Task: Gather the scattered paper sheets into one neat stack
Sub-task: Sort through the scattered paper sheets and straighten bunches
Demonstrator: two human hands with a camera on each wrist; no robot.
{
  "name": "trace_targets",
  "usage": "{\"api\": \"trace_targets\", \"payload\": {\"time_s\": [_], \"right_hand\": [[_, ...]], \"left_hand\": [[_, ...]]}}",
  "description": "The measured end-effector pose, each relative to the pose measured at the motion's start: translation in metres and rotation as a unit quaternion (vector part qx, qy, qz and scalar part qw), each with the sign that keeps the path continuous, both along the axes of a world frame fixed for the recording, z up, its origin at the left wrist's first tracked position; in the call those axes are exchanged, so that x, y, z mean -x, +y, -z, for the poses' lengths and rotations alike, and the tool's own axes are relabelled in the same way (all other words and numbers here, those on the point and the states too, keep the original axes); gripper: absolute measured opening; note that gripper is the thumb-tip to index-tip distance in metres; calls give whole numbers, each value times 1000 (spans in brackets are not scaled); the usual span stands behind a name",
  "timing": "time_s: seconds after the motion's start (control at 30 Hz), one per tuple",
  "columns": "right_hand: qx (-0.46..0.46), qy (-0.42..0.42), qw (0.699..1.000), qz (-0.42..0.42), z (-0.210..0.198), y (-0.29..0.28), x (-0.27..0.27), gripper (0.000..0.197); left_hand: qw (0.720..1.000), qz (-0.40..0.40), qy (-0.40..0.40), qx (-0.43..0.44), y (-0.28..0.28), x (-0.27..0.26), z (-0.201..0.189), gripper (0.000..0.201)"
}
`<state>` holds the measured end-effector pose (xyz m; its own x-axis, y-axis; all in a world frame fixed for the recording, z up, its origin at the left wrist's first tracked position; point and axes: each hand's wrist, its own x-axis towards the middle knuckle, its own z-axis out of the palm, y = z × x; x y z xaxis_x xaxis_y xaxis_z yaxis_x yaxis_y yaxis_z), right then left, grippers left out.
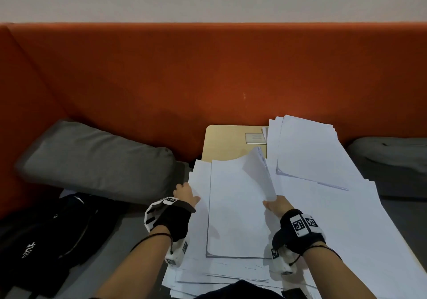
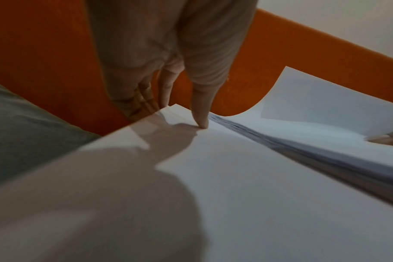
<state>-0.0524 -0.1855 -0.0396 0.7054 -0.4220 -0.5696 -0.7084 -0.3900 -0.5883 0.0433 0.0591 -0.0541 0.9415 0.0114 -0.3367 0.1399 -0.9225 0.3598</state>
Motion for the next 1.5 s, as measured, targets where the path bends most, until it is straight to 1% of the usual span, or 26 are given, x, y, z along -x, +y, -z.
{"api": "trace_targets", "payload": {"time_s": [0.07, 0.13, 0.27, 0.4, 0.47, 0.53, 0.63, 0.73, 0.87, 0.93, 1.0, 1.07, 1.1, 1.17, 1.27, 1.4, 1.43, 1.47, 1.5], "right_hand": [[3, -2, 1000, -1, 1, 0, 0, 39], [4, -3, 1000, 3, 3, -1, 0, 39], [4, -3, 1000, 1, 4, -1, 1, 37], [-1, -6, 1000, 0, 5, -1, 1, 36], [2, -6, 1000, -2, 5, -1, 1, 36], [2, -7, 1000, 2, 5, -1, 1, 36], [-2, -9, 1000, 7, 7, -2, 0, 37], [-3, -8, 1000, 8, 7, -2, 0, 37], [-6, -14, 1000, 8, 7, -2, 0, 37], [-12, -17, 1000, 9, 5, -2, 0, 37], [-19, -21, 999, 15, -1, -4, 2, 37], [-35, -36, 998, 35, -5, -9, 5, 39], [-47, -48, 996, 49, -6, -12, 7, 40], [-80, -79, 991, 74, -8, -15, 8, 42], [-118, -127, 980, 100, -12, -12, 4, 46], [-148, -163, 970, 106, -17, 3, -4, 47], [-150, -167, 969, 106, -18, 8, -6, 48], [-150, -167, 969, 102, -20, 13, -7, 48], [-148, -165, 970, 98, -22, 18, -9, 48]], "left_hand": [[1000, 15, -21, -3, 2, 2, 1, 57], [999, 22, -23, 5, 3, 1, 1, 53], [998, 4, 3, 68, 4, 0, 1, 46], [993, -15, -14, 117, 3, 0, -2, 44], [992, 3, -27, 121, 0, 3, -3, 39], [994, 18, -36, 106, -3, 6, -4, 36], [996, 29, -24, 79, -5, 10, -6, 34], [994, 38, -26, 101, -7, 11, -7, 30], [991, 32, 0, 133, -6, 12, -12, 33], [987, 25, -5, 157, -1, 11, -17, 31], [979, 2, -49, 197, 4, 10, -26, 27], [968, -34, -111, 221, 12, 7, -40, 27], [961, -53, -141, 231, 17, 4, -46, 28], [941, -78, -175, 278, 25, -2, -58, 29], [915, -72, -177, 357, 28, -6, -65, 29], [868, -61, -145, 471, 20, 4, -63, 25], [869, -45, -135, 474, 17, 6, -63, 24], [881, -19, -124, 455, 13, 9, -63, 26], [900, 13, -121, 420, 9, 11, -64, 31]]}}
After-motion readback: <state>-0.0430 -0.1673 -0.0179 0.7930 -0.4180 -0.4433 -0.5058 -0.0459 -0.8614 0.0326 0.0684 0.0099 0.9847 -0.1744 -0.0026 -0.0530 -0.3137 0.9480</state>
